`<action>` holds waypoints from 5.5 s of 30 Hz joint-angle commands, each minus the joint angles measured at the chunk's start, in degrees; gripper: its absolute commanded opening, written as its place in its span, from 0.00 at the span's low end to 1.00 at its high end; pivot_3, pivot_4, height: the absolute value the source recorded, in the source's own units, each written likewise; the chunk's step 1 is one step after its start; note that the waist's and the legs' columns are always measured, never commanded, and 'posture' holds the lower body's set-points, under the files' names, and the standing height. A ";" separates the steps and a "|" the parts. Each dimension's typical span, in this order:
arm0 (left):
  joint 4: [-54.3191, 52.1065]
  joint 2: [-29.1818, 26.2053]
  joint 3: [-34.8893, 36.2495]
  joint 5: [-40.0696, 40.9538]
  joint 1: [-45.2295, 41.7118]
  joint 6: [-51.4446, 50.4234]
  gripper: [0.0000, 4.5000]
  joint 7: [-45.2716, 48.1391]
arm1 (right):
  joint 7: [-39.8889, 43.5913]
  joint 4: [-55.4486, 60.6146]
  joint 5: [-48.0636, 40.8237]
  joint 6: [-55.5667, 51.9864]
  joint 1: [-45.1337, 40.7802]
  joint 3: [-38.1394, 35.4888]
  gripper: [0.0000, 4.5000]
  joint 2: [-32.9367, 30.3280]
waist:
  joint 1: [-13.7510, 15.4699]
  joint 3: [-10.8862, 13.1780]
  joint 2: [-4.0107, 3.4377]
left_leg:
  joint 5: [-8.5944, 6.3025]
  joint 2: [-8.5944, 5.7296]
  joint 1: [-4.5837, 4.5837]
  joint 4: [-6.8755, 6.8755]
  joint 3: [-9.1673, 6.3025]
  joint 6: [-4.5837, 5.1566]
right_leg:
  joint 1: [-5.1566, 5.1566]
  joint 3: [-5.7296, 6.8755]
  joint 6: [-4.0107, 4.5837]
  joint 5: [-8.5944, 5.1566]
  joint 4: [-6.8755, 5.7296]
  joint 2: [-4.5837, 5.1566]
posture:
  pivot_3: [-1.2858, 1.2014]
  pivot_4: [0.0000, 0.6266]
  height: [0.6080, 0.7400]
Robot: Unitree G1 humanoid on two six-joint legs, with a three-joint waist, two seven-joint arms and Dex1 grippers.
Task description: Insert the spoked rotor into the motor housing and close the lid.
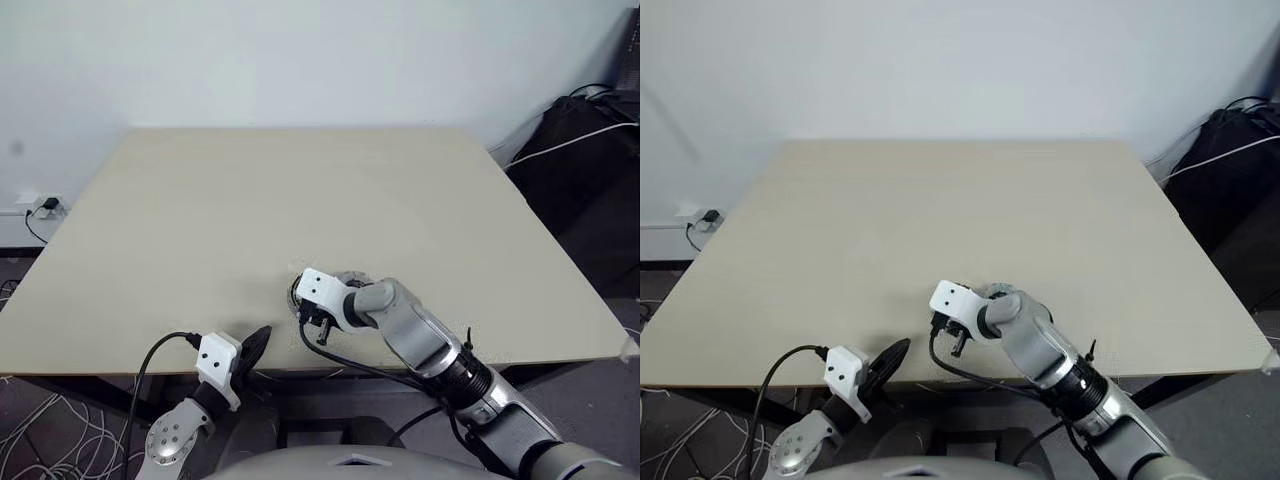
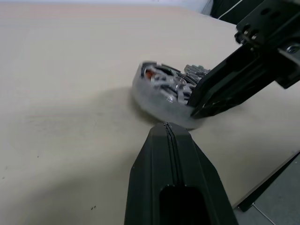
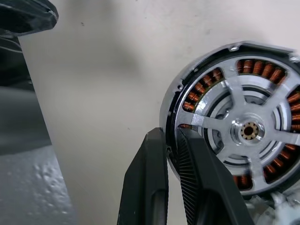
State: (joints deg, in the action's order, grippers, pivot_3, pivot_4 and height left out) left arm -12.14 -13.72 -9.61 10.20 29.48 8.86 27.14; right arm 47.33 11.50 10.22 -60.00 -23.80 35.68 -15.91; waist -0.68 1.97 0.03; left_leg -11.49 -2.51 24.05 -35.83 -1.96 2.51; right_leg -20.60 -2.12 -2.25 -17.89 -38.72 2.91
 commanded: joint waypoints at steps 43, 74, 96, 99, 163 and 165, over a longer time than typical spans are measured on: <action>1.20 1.11 1.57 -1.90 -5.05 2.68 0.00 -2.63 | -37.01 4.02 0.43 25.16 18.70 -23.12 0.00 0.74 | -0.05 -0.04 -0.06 | 0.01 0.01 -0.12 0.11 0.05 -0.02 | 0.00 0.05 -0.03 0.02 -0.05 -0.01 | 0.52 0.00 1.00; 17.12 5.00 3.34 0.57 -8.37 18.62 0.00 -0.35 | -30.30 -1.91 -7.65 31.00 30.12 -27.51 0.00 0.65 | 0.06 -0.07 -0.06 | 0.01 0.05 -0.28 -0.06 0.09 0.02 | 0.28 0.04 -0.18 0.01 -0.06 -0.02 | 0.52 0.00 1.00; 20.12 5.22 3.32 0.56 -8.85 19.72 0.00 0.83 | -23.48 4.02 -18.77 31.78 29.86 -32.02 0.00 1.82 | -0.30 -0.11 -0.03 | 0.00 0.09 -0.28 -0.04 0.09 0.02 | 0.25 0.02 -0.16 0.02 -0.06 -0.02 | 0.52 0.00 1.00; 21.03 5.28 3.44 0.68 -9.08 20.06 0.00 1.04 | -23.06 5.89 -19.15 31.54 28.98 -31.15 0.00 1.98 | -0.56 -0.11 -0.03 | 0.00 0.10 -0.28 -0.03 0.08 0.02 | 0.25 0.02 -0.16 0.02 -0.06 -0.02 | 0.52 0.00 1.00; 23.69 4.97 5.62 0.78 -9.80 21.55 0.00 3.03 | -20.80 -18.89 -14.88 40.11 10.71 -18.04 1.00 11.60 | -0.11 -0.18 0.01 | -0.01 0.07 -0.25 -0.01 0.09 0.03 | 0.19 0.04 -0.11 0.05 -0.06 0.01 | 0.52 0.00 1.00; 24.32 5.06 5.75 0.78 -9.88 22.04 0.00 3.27 | -21.19 -19.78 -14.49 40.35 10.40 -18.17 1.00 11.94 | -0.10 -0.19 0.00 | -0.01 0.07 -0.25 0.00 0.09 0.03 | 0.18 0.04 -0.11 0.05 -0.06 0.01 | 0.52 0.00 1.00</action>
State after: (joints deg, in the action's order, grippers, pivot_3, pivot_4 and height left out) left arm 12.39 -8.68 -4.27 10.32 20.17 29.25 30.09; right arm 26.45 -8.64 -4.56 -21.23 -12.25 18.05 -4.68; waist -0.78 1.78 0.03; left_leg -11.49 -2.44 23.80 -35.84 -1.87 2.54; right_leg -20.41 -2.08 -2.36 -17.84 -38.78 2.92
